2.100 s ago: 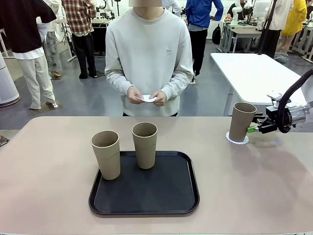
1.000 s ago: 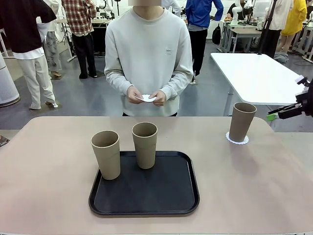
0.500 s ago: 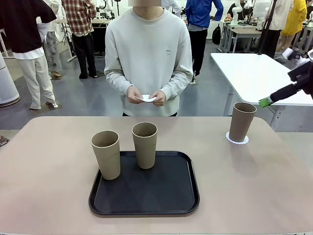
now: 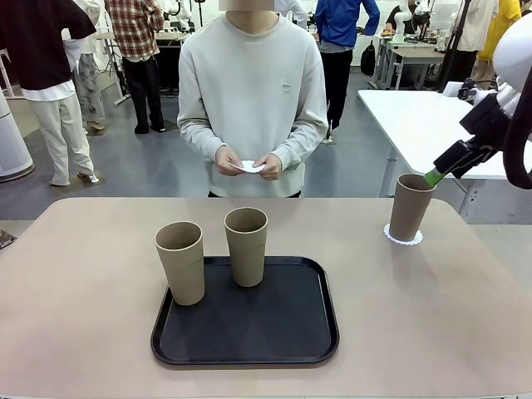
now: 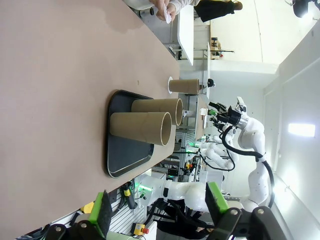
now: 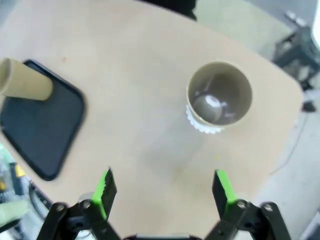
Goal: Place coasters on the table and set cups on them.
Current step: Pick up one Reusable plastic cup and place it on a coaster set by the human, then take one Reusable plastic cup from the Flat Tray and place it on a coaster set by the human.
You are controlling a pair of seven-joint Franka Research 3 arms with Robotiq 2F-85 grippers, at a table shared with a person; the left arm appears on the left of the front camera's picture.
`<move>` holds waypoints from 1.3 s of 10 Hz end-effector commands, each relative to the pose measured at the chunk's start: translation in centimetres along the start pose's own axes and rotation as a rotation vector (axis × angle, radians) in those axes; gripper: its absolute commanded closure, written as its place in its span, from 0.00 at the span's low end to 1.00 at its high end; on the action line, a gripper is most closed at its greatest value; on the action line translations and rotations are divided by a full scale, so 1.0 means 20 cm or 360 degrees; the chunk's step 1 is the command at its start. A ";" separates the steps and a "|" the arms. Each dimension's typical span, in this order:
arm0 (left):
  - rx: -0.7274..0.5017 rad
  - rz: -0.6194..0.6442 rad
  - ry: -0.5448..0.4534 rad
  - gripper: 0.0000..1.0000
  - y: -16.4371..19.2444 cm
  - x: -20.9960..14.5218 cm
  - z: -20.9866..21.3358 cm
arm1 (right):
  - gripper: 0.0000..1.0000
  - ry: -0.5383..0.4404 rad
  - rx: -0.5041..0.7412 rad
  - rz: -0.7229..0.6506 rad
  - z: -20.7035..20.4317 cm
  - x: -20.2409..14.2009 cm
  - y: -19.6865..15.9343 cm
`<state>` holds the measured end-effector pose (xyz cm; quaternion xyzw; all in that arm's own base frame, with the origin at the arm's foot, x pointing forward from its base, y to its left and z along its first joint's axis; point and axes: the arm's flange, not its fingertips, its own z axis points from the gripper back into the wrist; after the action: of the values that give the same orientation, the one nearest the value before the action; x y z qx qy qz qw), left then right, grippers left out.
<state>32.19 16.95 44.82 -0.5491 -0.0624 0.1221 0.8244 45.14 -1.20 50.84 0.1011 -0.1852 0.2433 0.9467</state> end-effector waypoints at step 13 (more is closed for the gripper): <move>-0.0035 -0.0010 -0.0007 0.00 -0.01 0.00 0.01 | 0.00 0.0051 -0.0040 -0.0036 0.00 0.00 0.01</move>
<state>32.19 16.96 44.82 -0.5491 -0.0624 0.1222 0.8244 45.13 -1.11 50.97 0.0939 -0.1686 0.2397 0.9515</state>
